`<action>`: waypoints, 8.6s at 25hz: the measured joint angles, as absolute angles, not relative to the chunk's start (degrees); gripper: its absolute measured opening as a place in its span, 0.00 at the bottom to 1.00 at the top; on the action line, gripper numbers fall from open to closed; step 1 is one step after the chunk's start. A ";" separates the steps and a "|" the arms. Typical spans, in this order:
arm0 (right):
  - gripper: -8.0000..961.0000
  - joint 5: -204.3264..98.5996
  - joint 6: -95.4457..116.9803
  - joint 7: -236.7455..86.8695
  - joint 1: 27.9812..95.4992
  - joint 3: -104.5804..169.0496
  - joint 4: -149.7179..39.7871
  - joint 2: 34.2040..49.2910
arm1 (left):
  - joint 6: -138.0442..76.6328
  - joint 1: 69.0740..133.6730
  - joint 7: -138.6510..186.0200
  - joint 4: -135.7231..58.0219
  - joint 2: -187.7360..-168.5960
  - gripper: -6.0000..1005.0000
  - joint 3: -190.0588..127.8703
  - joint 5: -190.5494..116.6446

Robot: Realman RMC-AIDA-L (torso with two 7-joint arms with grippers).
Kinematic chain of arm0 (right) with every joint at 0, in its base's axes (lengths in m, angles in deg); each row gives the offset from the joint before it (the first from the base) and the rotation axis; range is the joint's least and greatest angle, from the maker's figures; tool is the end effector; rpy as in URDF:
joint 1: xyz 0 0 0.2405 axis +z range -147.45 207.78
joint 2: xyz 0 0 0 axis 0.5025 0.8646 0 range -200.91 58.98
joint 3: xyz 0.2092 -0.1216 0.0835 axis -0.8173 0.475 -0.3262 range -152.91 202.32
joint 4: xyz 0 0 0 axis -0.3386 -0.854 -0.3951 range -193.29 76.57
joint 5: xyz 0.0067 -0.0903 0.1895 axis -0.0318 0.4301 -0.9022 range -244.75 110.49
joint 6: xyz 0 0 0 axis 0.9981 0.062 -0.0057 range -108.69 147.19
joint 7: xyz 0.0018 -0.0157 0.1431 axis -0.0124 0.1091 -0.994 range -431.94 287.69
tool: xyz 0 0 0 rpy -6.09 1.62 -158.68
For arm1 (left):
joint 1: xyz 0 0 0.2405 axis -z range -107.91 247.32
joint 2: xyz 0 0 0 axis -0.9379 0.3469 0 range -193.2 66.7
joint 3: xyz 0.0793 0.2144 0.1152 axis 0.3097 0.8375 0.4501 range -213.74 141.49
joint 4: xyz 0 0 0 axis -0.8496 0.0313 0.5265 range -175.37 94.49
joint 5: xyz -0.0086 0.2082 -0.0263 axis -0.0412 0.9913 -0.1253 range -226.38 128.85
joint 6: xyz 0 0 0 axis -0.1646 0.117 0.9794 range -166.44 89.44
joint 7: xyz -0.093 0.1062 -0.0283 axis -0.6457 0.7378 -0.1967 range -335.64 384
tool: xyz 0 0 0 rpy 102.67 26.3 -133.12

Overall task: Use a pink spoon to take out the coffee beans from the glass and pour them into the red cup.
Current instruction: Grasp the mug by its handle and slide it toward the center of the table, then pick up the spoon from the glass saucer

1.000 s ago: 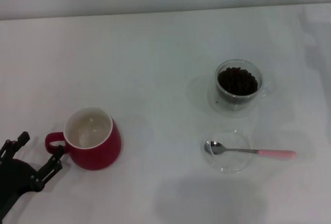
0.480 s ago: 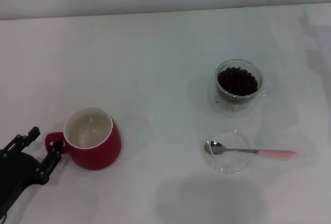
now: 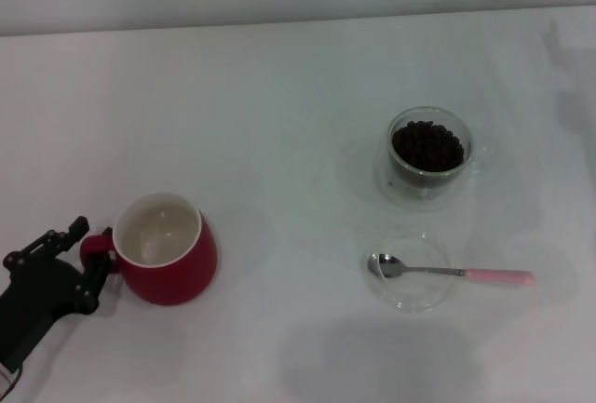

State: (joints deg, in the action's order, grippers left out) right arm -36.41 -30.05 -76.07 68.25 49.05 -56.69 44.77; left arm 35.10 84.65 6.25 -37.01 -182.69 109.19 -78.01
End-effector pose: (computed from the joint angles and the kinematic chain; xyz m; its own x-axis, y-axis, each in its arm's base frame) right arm 0.3616 0.4017 0.0622 0.7077 -0.0613 -0.7038 -0.6730 0.2444 -0.6981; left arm -0.3511 0.2309 -0.0682 0.7633 0.1537 0.6275 0.6015 -0.5236 -0.6034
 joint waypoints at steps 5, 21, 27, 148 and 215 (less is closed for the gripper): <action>0.90 -36.34 -30.05 -76.07 68.37 49.05 -56.69 44.77 | 34.59 84.66 6.42 -36.52 -182.69 0.33 109.06 -78.04; 0.90 -36.14 -30.07 -76.78 69.94 49.15 -56.69 44.77 | 30.79 86.38 11.45 -30.43 -182.98 0.15 108.89 -80.53; 0.90 -36.10 -30.11 -76.83 70.33 49.14 -56.69 44.80 | 26.46 87.88 11.61 -27.72 -183.01 0.15 108.94 -80.58; 0.89 -11.24 -73.09 -145.06 36.14 84.26 -71.77 43.71 | 36.11 93.74 7.83 -31.17 -182.73 0.89 112.94 -123.76; 0.16 -7.17 -72.32 -147.28 38.53 86.05 -69.92 42.69 | 36.17 94.29 7.53 -30.34 -182.78 0.89 112.90 -123.73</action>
